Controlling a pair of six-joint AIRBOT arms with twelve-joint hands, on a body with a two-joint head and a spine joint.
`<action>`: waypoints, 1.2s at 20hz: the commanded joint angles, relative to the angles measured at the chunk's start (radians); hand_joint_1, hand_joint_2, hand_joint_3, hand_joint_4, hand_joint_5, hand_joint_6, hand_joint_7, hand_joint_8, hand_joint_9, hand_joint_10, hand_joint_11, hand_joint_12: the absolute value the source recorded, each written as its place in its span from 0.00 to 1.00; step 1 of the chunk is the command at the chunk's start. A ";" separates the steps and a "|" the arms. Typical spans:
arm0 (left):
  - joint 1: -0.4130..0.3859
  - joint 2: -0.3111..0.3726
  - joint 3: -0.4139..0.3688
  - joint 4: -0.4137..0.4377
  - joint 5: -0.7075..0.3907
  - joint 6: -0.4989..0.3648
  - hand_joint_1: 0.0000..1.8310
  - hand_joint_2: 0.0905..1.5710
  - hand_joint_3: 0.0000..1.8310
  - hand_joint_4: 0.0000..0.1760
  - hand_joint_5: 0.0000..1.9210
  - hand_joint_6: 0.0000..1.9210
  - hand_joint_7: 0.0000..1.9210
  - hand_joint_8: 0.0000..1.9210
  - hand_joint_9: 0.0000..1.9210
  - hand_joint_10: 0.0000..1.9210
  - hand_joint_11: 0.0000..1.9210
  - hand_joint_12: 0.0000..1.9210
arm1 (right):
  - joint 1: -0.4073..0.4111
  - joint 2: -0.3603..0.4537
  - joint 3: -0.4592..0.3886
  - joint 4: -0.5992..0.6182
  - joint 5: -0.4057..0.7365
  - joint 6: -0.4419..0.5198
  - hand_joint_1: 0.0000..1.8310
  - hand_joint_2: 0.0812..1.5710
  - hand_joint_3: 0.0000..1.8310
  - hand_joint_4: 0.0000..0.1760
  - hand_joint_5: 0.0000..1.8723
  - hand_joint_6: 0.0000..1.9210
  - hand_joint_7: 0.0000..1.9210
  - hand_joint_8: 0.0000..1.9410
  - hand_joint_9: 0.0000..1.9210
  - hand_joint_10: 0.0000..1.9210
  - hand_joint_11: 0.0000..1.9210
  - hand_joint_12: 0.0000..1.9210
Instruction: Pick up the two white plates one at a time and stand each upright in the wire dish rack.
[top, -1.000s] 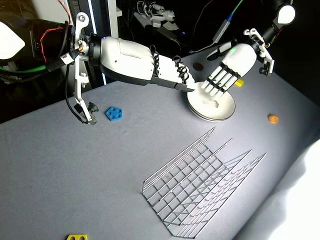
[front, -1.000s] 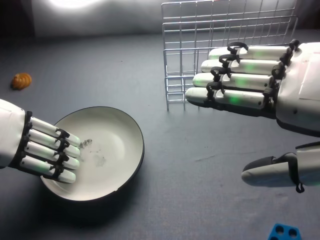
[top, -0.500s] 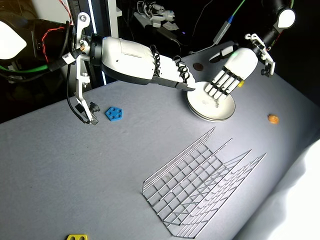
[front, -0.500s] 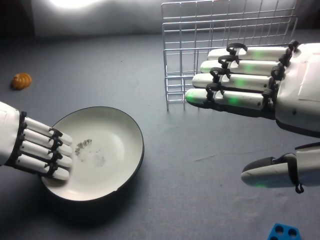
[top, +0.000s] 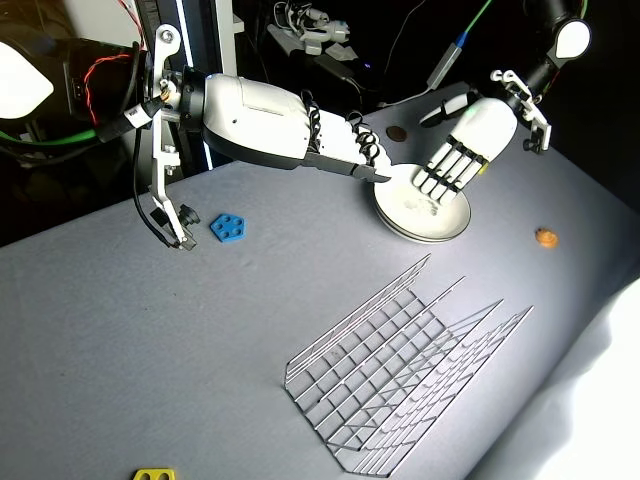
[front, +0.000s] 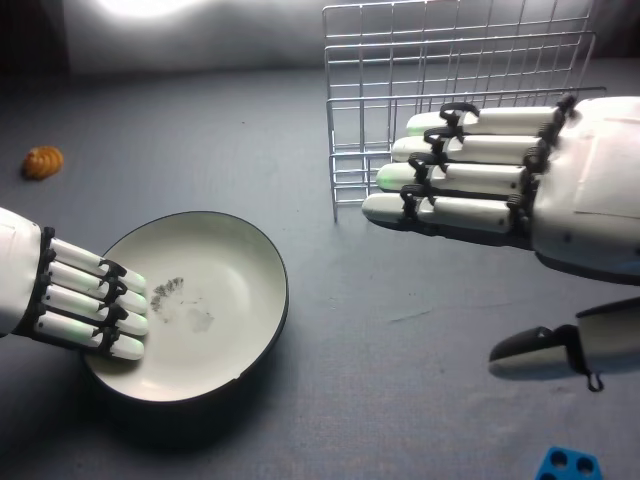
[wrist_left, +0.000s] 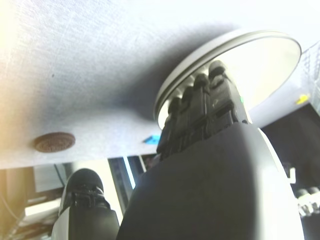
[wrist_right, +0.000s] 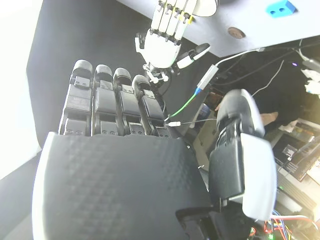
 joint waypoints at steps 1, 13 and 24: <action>0.003 -0.008 -0.017 -0.033 -0.027 -0.005 0.00 0.63 0.00 0.00 0.00 0.00 0.00 0.00 0.00 0.00 0.00 0.00 | 0.020 -0.008 0.008 0.020 0.073 -0.004 0.35 0.69 0.00 0.00 0.00 0.00 0.00 0.00 0.00 0.00 0.00 0.00; 0.004 -0.053 -0.109 -0.054 -0.008 -0.010 0.00 0.64 0.00 0.00 0.01 0.00 0.00 0.00 0.00 0.00 0.00 0.00 | 0.078 -0.155 0.146 -0.163 -0.012 0.145 0.44 0.68 0.00 0.00 0.00 0.00 0.00 0.00 0.00 0.00 0.00 0.00; 0.010 -0.065 -0.119 -0.075 0.011 -0.007 0.00 0.64 0.00 0.00 0.02 0.00 0.00 0.00 0.00 0.00 0.00 0.00 | 0.072 -0.396 0.353 -0.253 -0.052 0.164 0.40 0.74 0.01 0.00 0.00 0.00 0.00 0.00 0.00 0.00 0.00 0.00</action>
